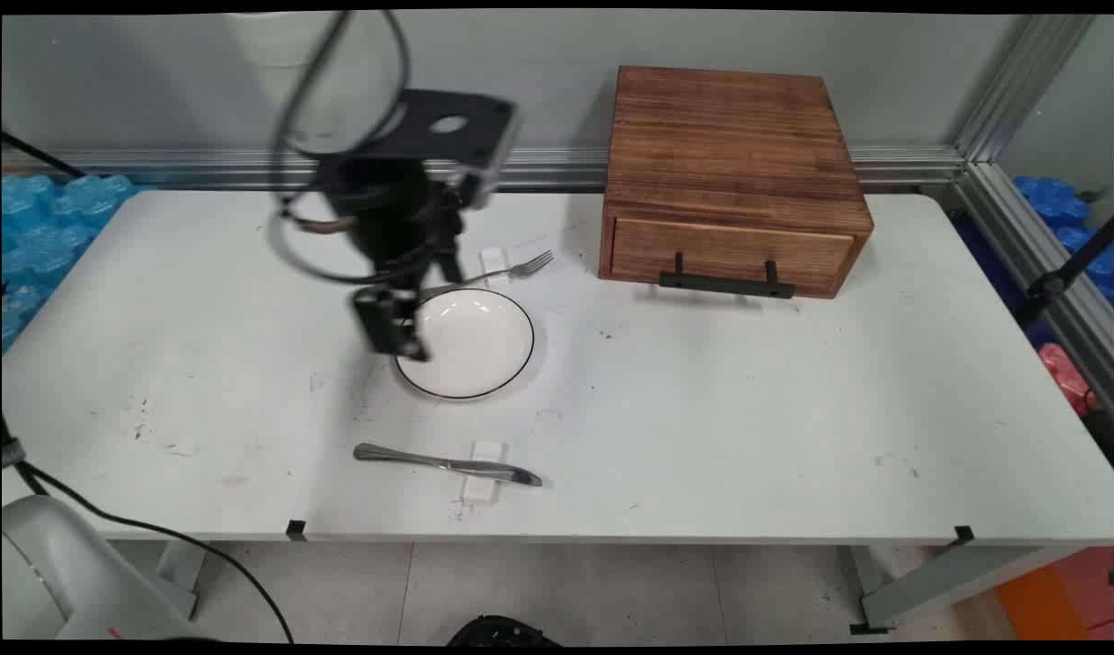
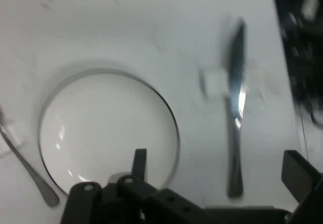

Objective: Open the drawer

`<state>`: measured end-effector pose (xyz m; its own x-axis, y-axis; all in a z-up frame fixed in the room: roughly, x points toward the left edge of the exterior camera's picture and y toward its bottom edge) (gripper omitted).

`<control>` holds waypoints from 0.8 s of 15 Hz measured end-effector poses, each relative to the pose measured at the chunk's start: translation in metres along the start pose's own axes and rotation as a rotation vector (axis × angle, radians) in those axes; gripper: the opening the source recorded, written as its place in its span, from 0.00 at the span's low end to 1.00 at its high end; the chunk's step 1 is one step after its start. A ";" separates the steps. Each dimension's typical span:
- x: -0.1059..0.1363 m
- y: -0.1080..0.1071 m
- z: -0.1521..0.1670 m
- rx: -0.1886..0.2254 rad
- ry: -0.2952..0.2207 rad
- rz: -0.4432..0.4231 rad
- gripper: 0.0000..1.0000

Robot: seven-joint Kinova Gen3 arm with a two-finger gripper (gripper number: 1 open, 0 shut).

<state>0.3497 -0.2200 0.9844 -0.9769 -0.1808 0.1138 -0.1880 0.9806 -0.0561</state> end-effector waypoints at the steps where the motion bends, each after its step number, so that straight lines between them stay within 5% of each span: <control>1: 0.009 -0.007 0.004 0.012 0.022 -0.043 1.00; 12: 0.092 -0.079 0.046 0.097 0.201 -0.292 1.00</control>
<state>0.2703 -0.3172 0.9533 -0.8429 -0.4244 0.3307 -0.4745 0.8761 -0.0851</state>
